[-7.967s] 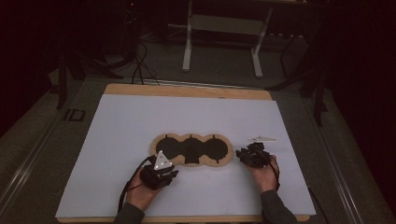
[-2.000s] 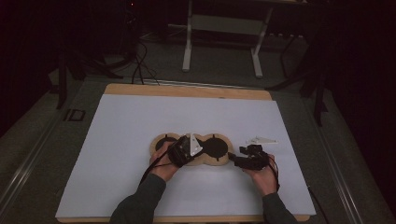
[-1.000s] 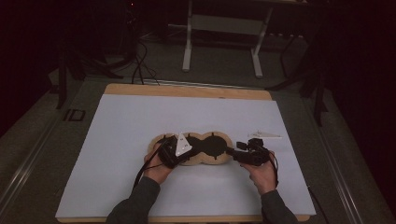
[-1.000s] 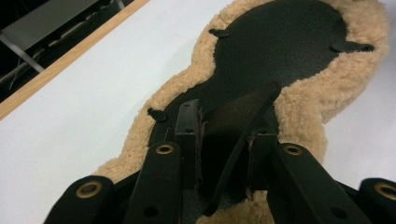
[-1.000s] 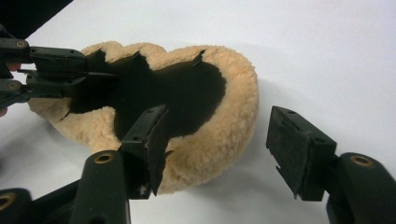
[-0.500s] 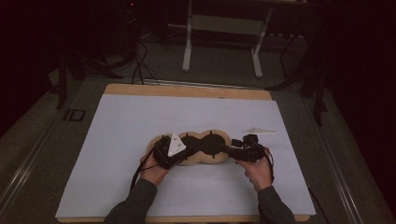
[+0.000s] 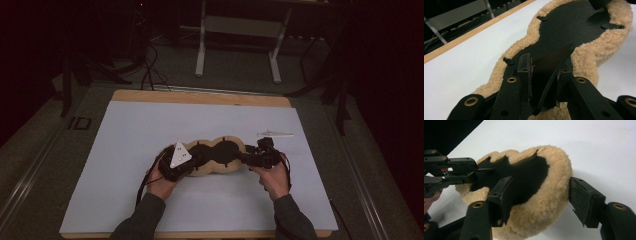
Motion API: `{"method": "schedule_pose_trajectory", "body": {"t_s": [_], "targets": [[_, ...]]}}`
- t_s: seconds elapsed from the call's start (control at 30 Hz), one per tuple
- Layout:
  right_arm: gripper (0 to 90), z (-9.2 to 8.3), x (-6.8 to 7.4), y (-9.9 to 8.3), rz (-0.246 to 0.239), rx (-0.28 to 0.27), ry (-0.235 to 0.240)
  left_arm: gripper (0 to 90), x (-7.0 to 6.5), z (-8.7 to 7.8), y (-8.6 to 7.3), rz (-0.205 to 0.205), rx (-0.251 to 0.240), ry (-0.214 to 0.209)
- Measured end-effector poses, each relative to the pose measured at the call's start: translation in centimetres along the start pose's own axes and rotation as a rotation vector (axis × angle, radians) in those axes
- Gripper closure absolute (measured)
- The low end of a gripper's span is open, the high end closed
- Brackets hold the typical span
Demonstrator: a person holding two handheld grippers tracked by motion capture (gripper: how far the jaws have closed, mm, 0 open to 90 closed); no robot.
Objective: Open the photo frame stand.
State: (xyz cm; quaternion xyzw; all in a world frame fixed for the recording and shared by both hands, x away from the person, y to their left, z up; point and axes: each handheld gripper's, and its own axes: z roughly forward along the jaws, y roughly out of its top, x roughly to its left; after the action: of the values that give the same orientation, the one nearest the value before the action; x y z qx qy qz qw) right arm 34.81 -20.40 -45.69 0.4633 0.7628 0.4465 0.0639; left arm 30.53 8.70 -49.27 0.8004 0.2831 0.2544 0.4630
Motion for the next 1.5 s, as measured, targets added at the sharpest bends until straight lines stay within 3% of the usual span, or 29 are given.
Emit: {"method": "schedule_pose_trajectory", "body": {"t_s": [0.77, 0.9, 1.1, 1.5], "targets": [[29.1, 1.2, -0.2, 0.6, 0.072, 0.081, 0.097, 71.7, 0.3, -0.5, -0.5, -0.042, -0.043, -0.015], [31.7, 1.2, -0.2, 0.7, 0.074, 0.082, 0.102, 71.2, 0.3, -0.7, -0.6, -0.04, -0.045, -0.015], [36.1, 0.8, -0.2, 0.9, 0.091, 0.052, 0.141, 70.5, 0.7, -1.2, -0.8, -0.067, -0.066, -0.026], [33.7, 1.8, -0.2, 0.9, 0.118, 0.093, 0.178, 70.1, 0.4, -1.4, -1.5, -0.085, -0.092, -0.007]]}}
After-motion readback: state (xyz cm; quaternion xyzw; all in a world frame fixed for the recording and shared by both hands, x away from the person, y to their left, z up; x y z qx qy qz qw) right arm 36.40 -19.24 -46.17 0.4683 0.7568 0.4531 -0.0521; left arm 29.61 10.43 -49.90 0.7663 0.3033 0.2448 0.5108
